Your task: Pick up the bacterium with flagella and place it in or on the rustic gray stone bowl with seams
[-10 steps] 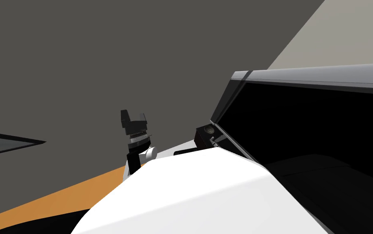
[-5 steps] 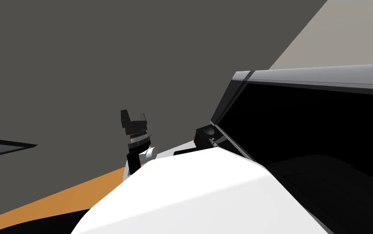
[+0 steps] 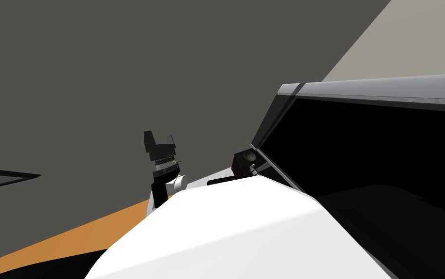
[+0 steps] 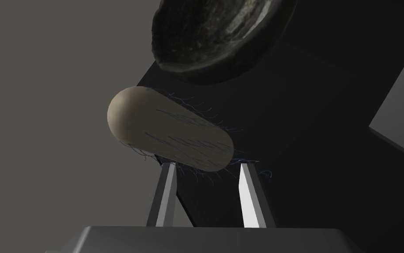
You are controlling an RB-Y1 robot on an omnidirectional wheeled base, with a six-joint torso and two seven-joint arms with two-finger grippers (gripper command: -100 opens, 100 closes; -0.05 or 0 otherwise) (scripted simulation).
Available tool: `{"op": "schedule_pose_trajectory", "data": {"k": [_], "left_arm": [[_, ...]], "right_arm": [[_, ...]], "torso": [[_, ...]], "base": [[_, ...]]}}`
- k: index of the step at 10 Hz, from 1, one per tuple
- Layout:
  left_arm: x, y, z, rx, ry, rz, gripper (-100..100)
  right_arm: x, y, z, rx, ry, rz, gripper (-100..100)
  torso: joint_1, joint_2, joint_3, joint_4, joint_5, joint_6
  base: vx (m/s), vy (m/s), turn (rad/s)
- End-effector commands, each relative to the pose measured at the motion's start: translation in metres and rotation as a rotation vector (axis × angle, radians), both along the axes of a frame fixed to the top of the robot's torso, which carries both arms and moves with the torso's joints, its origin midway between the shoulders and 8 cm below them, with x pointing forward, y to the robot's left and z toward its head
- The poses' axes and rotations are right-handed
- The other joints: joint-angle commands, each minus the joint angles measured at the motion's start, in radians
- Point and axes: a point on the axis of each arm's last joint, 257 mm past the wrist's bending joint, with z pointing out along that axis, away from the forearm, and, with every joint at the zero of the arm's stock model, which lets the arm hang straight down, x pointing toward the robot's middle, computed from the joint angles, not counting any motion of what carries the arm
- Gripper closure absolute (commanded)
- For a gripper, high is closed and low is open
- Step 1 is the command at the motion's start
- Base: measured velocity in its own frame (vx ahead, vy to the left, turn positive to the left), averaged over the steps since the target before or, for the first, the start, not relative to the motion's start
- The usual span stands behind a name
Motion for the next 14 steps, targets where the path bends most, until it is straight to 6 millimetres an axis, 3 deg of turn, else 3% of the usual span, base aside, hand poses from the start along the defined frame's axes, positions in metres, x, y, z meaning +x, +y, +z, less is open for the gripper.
{"op": "schedule_pose_trajectory", "data": {"k": [1, 3, 4, 5, 8, 9, 10, 14], "left_arm": [[0.0, 0.0, 0.0, 0.0, 0.0, 0.0, 0], [0.0, 0.0, 0.0, 0.0, 0.0, 0.0, 0], [0.0, 0.0, 0.0, 0.0, 0.0, 0.0, 0], [0.0, 0.0, 0.0, 0.0, 0.0, 0.0, 0], [0.0, 0.0, 0.0, 0.0, 0.0, 0.0, 0], [0.0, 0.0, 0.0, 0.0, 0.0, 0.0, 0], [0.0, 0.0, 0.0, 0.0, 0.0, 0.0, 0], [0.0, 0.0, 0.0, 0.0, 0.0, 0.0, 0]], "right_arm": [[0.0, 0.0, 0.0, 0.0, 0.0, 0.0, 100], [0.001, 0.0, 0.001, 0.0, -0.002, 0.001, 100], [0.001, 0.0, 0.001, 0.0, -0.003, 0.002, 0], [-0.004, -0.012, 0.005, -0.001, 0.001, -0.006, 100], [-0.007, -0.019, 0.006, -0.003, 0.001, -0.01, 100], [-0.007, -0.02, 0.006, -0.002, 0.002, -0.011, 0], [0.0, -0.027, 0.014, 0.027, -0.023, -0.052, 100], [0.013, -0.041, 0.032, 0.072, -0.072, -0.108, 100]], "torso": [[0.0, 0.0, 0.0, 0.0, 0.0, 0.0], [-0.001, 0.0, 0.0, -0.001, 0.0, 0.0], [-0.001, 0.0, 0.0, -0.001, 0.0, 0.001], [-0.001, 0.0, 0.0, -0.001, 0.0, 0.001], [0.0, 0.002, 0.001, 0.0, 0.0, 0.001], [0.0, 0.002, 0.001, 0.0, 0.0, 0.001], [-0.001, 0.001, 0.0, 0.0, 0.0, 0.001], [0.001, 0.006, 0.003, 0.001, 0.0, 0.001]], "base": [[0.0, 0.0, 0.0], [0.0, 0.0, 0.0], [0.0, 0.0, 0.0], [-0.001, -0.017, 0.023], [-0.023, 0.009, 0.018], [0.0, 0.0, 0.0], [-0.096, 0.038, -0.172], [-0.085, 0.037, -0.099]]}}
